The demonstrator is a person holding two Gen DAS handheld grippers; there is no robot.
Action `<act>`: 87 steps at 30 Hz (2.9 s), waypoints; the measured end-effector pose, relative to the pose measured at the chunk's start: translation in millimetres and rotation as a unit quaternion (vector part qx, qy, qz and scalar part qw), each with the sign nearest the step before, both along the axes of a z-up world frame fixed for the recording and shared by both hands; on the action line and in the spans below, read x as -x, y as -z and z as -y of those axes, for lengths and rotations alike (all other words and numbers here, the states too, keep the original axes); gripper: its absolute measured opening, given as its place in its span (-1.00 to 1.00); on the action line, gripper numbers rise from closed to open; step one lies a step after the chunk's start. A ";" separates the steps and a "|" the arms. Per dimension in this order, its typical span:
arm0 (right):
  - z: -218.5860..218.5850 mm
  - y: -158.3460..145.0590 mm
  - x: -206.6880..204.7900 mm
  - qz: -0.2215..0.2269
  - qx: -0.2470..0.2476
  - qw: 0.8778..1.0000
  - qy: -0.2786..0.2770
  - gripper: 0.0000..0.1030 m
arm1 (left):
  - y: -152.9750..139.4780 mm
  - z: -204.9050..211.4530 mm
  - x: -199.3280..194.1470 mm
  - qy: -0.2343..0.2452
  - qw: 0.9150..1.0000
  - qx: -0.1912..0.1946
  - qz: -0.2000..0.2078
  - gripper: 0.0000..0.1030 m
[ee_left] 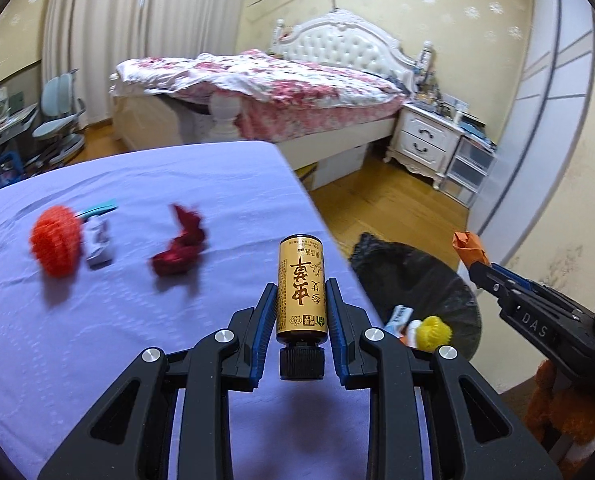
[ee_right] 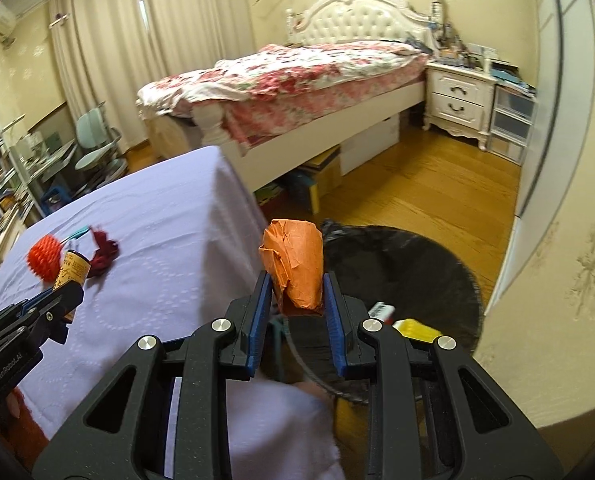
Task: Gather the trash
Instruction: 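Carry both items over the black bin and open both grippers to drop them, then move both tools back over the table toward the red cloth and orange net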
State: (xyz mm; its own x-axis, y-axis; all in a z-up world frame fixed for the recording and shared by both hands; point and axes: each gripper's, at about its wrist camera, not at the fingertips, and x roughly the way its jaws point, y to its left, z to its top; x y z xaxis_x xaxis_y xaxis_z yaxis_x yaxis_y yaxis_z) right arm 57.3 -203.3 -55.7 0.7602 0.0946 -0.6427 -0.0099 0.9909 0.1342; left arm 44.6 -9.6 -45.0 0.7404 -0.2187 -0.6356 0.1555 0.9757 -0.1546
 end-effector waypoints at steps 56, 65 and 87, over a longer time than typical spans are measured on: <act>58.6 36.0 -27.0 -0.030 -0.009 0.997 0.075 0.44 | 6.2 48.4 -40.6 -0.014 0.998 -0.069 -0.005 0.50; -17.6 21.9 -27.9 -0.029 -0.006 1.000 -0.007 0.54 | -3.4 -32.9 -19.2 -0.109 0.990 -0.088 0.008 0.51; -213.2 28.0 -46.0 -0.058 0.036 0.982 -0.178 0.54 | 34.0 -179.3 13.4 -0.263 0.960 -0.080 -0.057 0.51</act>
State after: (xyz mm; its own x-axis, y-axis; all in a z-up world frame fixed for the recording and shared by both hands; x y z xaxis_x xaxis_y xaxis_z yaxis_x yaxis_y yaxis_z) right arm 103.3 9.9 -83.7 0.6094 0.2912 -0.7374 -0.3454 0.9347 0.0836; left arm 31.2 169.7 -79.0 0.6448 0.2742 -0.7134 -0.3744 0.9271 0.0180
